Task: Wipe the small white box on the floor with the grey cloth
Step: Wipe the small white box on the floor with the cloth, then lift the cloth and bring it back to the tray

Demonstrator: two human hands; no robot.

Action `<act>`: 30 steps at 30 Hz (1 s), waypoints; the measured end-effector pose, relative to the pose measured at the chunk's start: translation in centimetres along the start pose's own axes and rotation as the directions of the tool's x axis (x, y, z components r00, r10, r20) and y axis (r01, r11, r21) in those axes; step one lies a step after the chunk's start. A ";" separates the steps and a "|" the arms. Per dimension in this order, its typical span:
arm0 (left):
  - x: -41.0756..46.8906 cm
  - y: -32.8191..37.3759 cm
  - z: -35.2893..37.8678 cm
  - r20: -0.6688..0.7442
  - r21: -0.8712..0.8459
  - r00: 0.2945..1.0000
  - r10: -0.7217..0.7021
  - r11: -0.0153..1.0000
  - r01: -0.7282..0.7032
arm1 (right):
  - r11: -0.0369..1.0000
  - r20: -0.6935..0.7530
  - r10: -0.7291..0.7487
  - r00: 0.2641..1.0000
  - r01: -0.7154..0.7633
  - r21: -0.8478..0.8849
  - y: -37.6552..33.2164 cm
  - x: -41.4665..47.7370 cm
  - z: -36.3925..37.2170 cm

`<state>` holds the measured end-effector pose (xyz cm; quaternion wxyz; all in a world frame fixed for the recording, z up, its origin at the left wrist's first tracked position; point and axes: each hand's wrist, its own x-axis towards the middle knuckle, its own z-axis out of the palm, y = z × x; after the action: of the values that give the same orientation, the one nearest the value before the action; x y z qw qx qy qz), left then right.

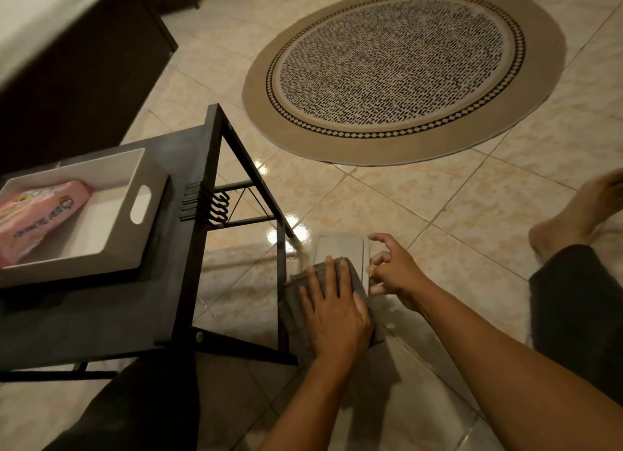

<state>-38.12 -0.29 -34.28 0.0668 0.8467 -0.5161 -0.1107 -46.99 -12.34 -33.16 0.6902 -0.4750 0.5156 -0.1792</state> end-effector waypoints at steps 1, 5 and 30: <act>0.1 0.3 -0.2 0.015 -0.005 1.000 0.000 1.000 0.000 | 0.999 -0.031 0.000 1.000 0.001 0.034 0.2 -0.2 0.1; 0.7 1.0 -1.1 0.061 -0.066 0.997 0.054 0.997 -0.050 | 0.999 -0.091 0.005 0.996 -0.001 0.049 0.9 -0.8 -0.5; -2.7 -1.1 -17.4 -0.033 -0.861 0.975 -0.221 0.501 0.085 | 0.964 0.360 -0.052 0.932 0.141 -0.226 -10.3 -8.8 1.4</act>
<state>-33.94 2.57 -17.38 0.4998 0.7517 -0.3117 -0.2966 -46.82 -10.15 -19.70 0.6965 -0.6066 0.3786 -0.0597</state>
